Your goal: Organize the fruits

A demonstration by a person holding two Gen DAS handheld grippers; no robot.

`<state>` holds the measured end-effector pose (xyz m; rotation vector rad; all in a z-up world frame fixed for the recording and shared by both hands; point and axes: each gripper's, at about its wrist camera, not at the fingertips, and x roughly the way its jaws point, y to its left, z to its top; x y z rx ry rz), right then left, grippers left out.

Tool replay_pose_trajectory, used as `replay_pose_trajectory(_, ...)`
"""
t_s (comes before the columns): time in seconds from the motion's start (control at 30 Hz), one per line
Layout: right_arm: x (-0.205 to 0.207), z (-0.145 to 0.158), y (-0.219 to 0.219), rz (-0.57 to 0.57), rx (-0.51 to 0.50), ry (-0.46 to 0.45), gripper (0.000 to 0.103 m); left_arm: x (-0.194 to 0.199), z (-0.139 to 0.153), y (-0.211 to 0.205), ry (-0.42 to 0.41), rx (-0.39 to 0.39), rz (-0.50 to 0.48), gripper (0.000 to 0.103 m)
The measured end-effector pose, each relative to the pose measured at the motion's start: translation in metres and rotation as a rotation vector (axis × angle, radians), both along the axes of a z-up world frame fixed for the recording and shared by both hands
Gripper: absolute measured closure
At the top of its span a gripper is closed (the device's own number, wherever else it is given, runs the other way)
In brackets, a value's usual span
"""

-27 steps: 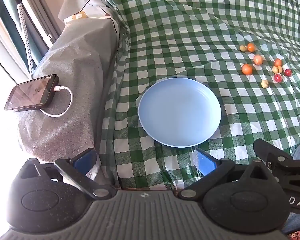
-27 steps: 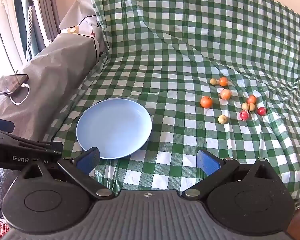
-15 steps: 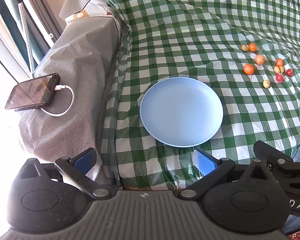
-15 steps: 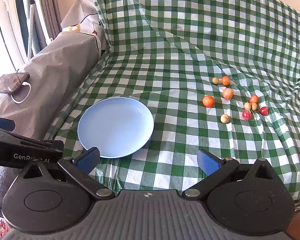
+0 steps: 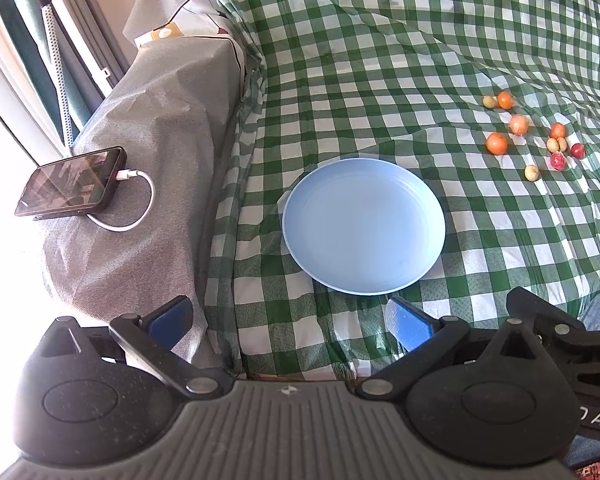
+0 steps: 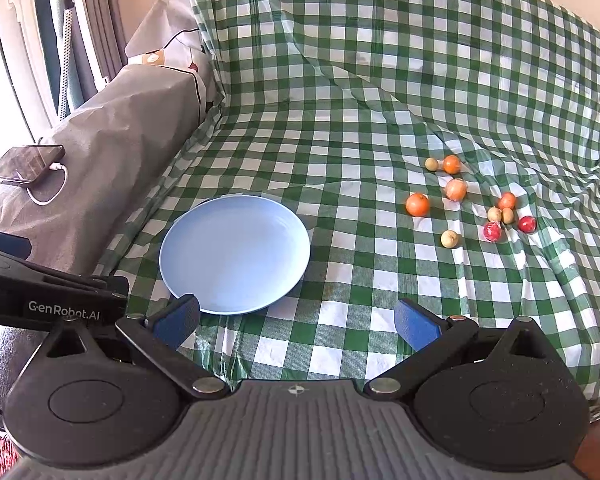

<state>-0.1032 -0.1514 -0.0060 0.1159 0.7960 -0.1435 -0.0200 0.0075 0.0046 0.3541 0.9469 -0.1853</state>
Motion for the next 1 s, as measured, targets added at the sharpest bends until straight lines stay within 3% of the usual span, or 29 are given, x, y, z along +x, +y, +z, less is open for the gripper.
replay_pose_trajectory(0.73, -0.004, 0.002, 0.000, -0.006, 0.035, 0.043, 0.001, -0.003, 0.003, 0.005, 0.023, -0.011, 0.016, 0.000)
replay_pose_trajectory(0.83, -0.003, -0.001, -0.001, -0.013, -0.012, 0.007, 0.001, 0.000, 0.002, 0.003, 0.039, -0.019, 0.018, 0.000)
replay_pose_trajectory(1.0, 0.000, -0.006, -0.015, -0.061, 0.018, -0.039, 0.000, 0.004, 0.000, -0.006, 0.062, -0.009, 0.015, 0.000)
